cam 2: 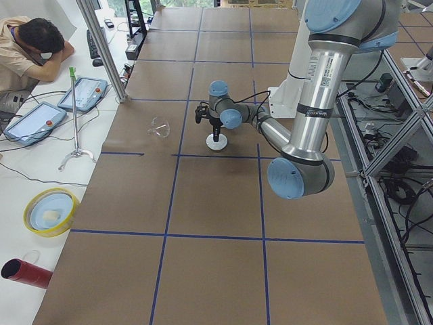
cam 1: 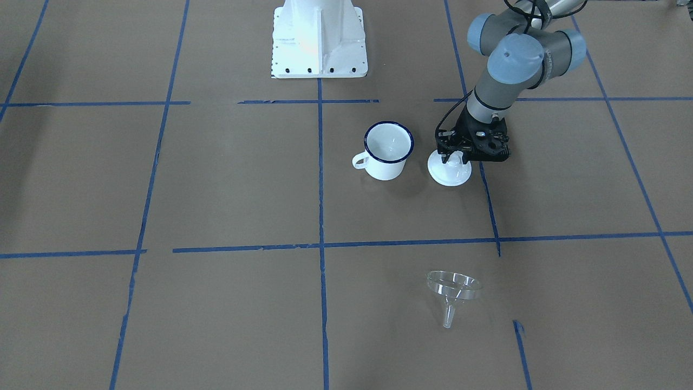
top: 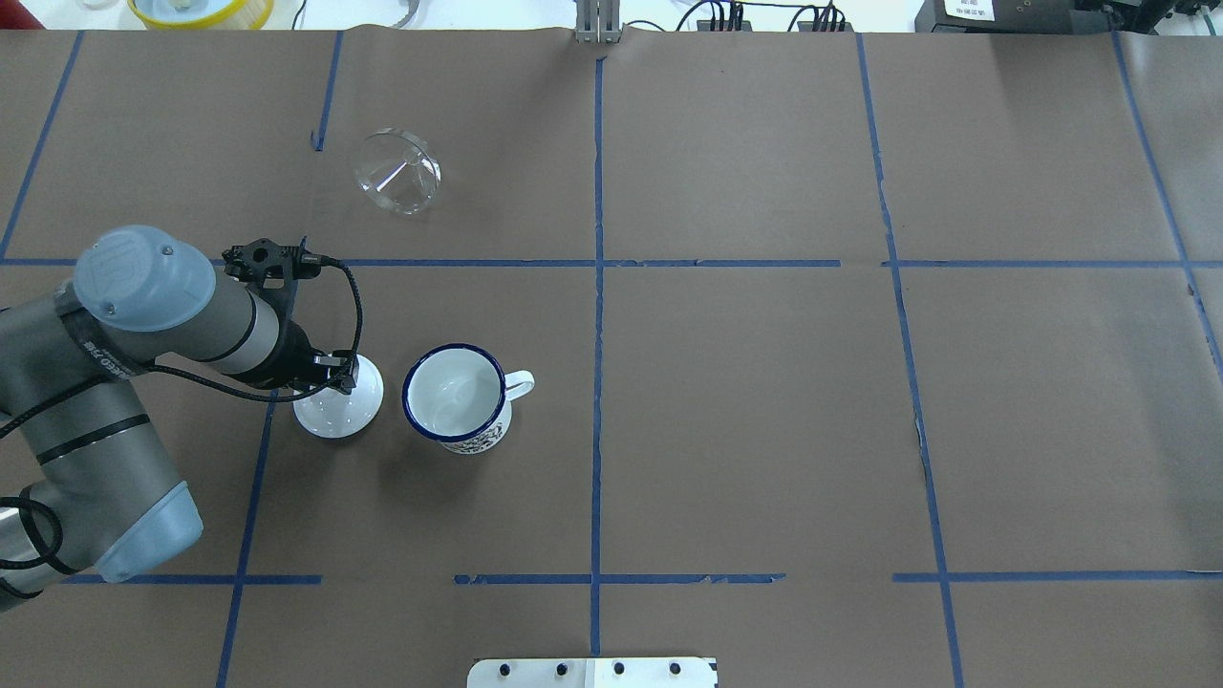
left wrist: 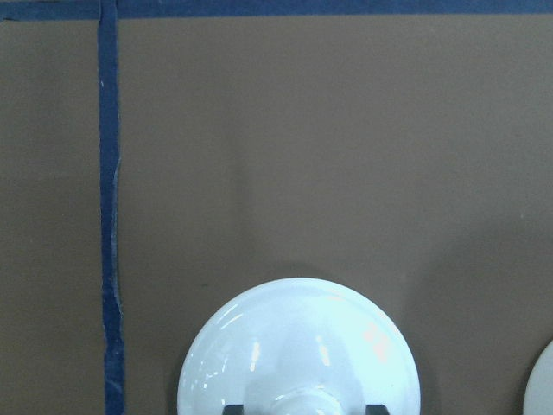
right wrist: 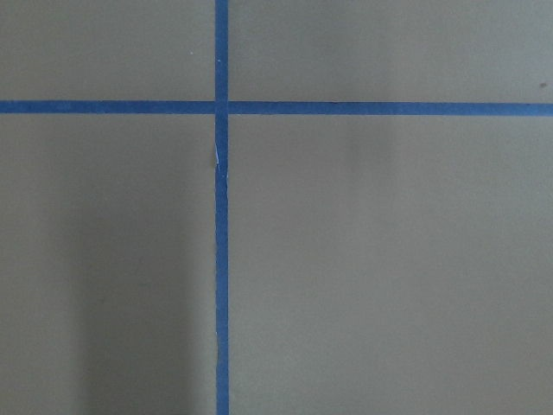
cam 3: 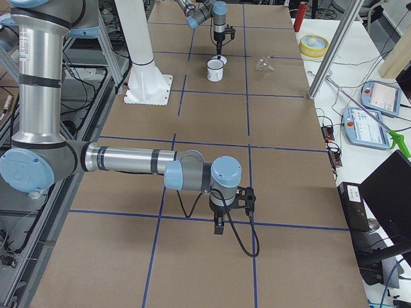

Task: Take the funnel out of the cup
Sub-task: 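Close the left gripper on the white lid's knob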

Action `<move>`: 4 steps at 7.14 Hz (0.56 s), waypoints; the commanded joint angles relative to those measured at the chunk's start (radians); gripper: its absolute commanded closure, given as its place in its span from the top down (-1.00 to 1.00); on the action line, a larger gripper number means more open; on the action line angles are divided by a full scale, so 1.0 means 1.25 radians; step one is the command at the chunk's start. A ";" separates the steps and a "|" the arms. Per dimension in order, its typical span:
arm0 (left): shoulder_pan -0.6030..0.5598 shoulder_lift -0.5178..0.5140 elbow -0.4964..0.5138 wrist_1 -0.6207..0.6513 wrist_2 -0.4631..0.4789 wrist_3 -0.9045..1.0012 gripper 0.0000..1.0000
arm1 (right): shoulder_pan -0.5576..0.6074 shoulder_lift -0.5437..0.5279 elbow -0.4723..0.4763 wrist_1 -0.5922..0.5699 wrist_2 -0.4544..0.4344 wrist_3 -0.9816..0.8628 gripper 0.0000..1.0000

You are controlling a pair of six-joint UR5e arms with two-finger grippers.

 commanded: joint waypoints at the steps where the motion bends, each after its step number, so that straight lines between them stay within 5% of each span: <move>1: 0.000 0.000 -0.001 0.000 -0.001 0.000 0.11 | 0.000 0.000 0.000 0.000 0.000 0.000 1.00; 2: 0.000 0.000 -0.001 0.000 -0.001 0.000 -0.23 | 0.000 0.000 0.000 0.000 0.000 0.000 1.00; 3: 0.000 0.000 -0.004 0.001 0.000 0.000 -0.95 | 0.000 0.000 0.000 0.000 0.000 0.000 1.00; 4: 0.000 0.001 -0.013 0.004 0.001 0.000 -1.00 | 0.000 0.000 0.000 0.000 0.000 0.000 1.00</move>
